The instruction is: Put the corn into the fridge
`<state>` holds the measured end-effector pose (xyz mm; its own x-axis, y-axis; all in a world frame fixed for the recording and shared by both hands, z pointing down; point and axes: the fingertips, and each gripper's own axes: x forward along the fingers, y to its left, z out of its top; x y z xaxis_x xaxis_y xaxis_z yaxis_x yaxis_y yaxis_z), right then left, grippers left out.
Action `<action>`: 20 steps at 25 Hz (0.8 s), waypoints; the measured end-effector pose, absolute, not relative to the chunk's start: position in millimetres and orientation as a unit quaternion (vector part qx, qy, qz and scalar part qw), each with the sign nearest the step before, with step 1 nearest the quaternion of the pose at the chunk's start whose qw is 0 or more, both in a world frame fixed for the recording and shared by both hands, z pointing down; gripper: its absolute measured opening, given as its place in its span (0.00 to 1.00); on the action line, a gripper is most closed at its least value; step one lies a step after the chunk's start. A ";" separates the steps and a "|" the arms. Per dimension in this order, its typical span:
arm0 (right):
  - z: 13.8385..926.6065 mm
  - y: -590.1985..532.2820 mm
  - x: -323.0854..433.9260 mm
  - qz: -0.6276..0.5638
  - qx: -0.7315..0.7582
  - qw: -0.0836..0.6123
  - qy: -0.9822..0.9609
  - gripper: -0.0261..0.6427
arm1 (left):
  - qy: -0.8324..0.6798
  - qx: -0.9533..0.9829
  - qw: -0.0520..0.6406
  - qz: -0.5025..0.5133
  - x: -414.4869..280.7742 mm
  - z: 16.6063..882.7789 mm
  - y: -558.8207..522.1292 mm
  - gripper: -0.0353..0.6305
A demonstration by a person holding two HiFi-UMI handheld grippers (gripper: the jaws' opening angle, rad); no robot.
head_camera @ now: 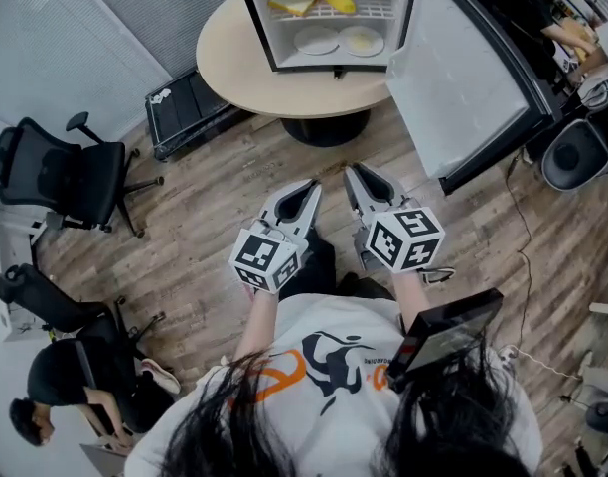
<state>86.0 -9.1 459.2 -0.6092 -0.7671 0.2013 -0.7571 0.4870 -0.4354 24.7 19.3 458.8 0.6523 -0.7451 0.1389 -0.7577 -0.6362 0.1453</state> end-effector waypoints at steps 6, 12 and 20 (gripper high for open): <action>459.6 11.3 87.4 -0.251 -0.433 0.008 0.866 0.12 | -0.416 0.904 0.093 0.033 32.3 462.0 43.1 0.08; 456.7 18.4 92.2 -0.255 -0.430 0.010 0.866 0.11 | -0.414 0.906 0.083 0.030 38.5 454.5 52.7 0.08; 458.6 23.4 91.3 -0.257 -0.430 0.009 0.866 0.10 | -0.406 0.909 0.083 0.033 41.8 454.1 57.8 0.08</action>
